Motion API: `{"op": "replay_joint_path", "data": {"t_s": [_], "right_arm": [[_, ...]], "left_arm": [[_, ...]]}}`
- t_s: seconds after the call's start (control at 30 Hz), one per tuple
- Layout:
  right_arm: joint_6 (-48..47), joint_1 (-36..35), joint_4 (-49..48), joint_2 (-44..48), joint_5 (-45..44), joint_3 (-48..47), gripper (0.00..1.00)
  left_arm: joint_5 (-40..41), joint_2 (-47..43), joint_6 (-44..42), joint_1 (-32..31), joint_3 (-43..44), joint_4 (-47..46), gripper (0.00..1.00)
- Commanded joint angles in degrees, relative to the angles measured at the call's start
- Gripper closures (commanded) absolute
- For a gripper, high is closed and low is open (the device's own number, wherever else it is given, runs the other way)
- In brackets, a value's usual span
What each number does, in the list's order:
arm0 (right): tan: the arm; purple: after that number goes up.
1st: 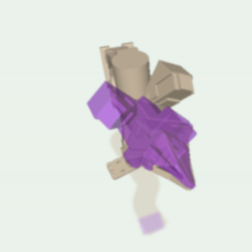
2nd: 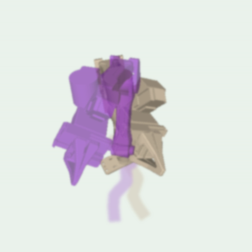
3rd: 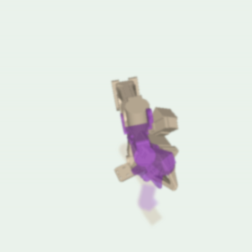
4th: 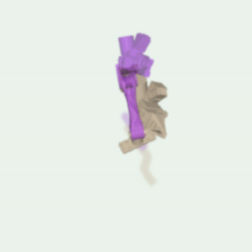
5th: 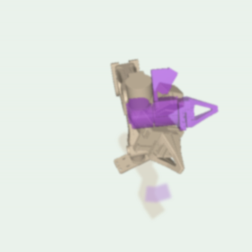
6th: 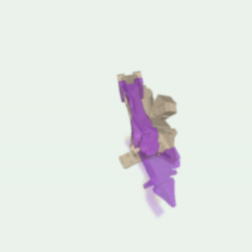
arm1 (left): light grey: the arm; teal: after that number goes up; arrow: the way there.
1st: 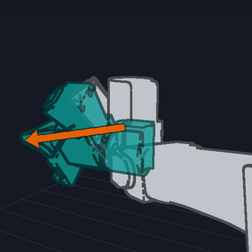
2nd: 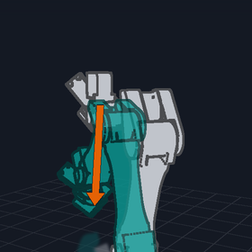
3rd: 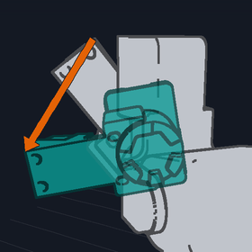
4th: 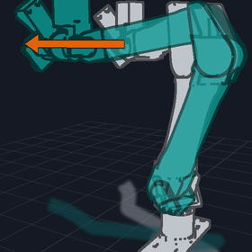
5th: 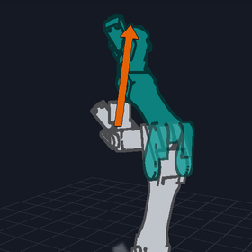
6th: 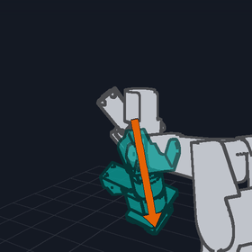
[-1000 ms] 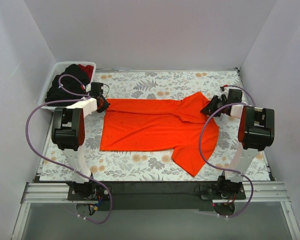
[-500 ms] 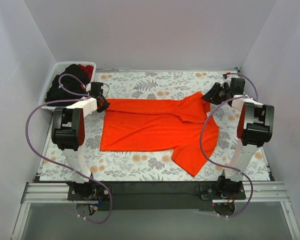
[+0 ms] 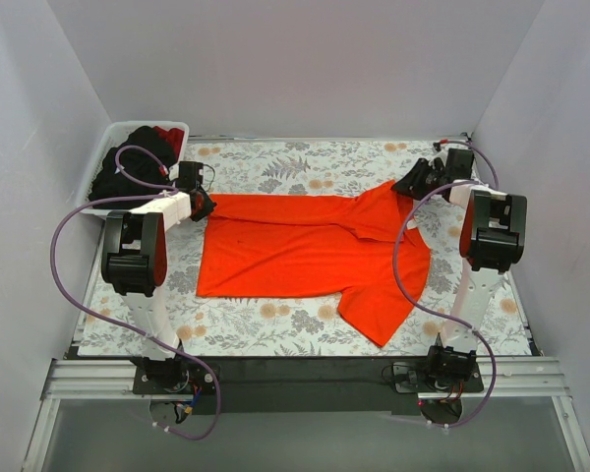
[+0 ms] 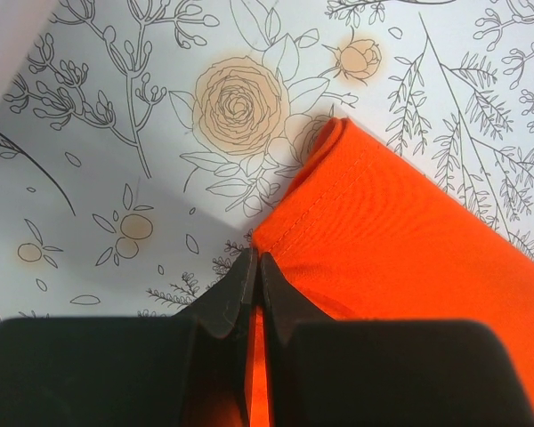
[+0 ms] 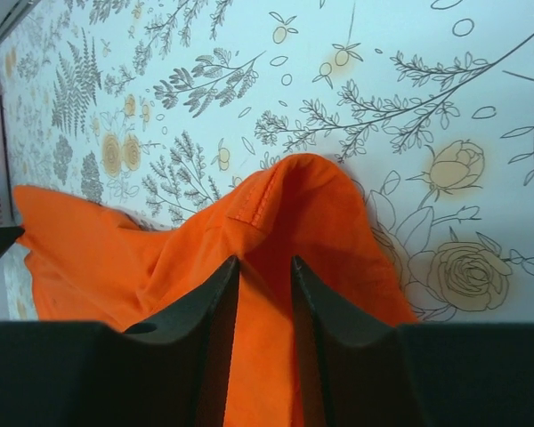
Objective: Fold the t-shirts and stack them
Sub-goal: Fold the tshirt
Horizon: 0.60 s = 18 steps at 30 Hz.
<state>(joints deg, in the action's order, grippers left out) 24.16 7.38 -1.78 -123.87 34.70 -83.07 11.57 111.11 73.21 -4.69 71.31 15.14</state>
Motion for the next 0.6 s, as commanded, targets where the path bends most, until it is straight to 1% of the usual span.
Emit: {"op": "replay_joint_path", "data": {"t_s": [0.0,0.07,0.1,0.13,0.17,0.2,0.4,0.57], "right_arm": [[0.9,-0.5,-1.8,0.9,2.8,-1.4,0.65],[0.9,-0.5,-2.1,1.3,3.0,-0.2,0.73],[0.7,-0.5,-2.2,1.7,3.1,0.3,0.86],[0.6,-0.6,-2.1,2.3,3.0,0.6,0.92],[0.4,-0.5,-2.2,2.8,2.9,1.8,0.97],[0.4,-0.5,-2.2,4.1,2.7,2.6,0.99],[0.2,-0.3,-2.1,11.2,-2.2,10.3,0.99],[-0.3,-0.3,-2.1,14.7,-5.8,14.5,0.99]], "left_arm": [[0.8,-2.8,-0.8,-0.1,1.7,0.8,1.00],[0.8,-2.7,-0.8,-0.1,1.6,0.9,1.00],[0.8,-2.7,-0.8,-0.1,1.6,0.9,1.00],[0.9,-2.8,-0.8,-0.1,1.6,0.8,1.00],[1.0,-2.8,-0.8,-0.1,1.6,0.9,1.00],[1.1,-2.9,-0.9,-0.1,1.5,1.0,1.00],[2.0,-3.6,-0.4,-0.1,0.9,1.1,1.00],[2.1,-3.8,-0.4,-0.1,0.8,1.3,1.00]]}}
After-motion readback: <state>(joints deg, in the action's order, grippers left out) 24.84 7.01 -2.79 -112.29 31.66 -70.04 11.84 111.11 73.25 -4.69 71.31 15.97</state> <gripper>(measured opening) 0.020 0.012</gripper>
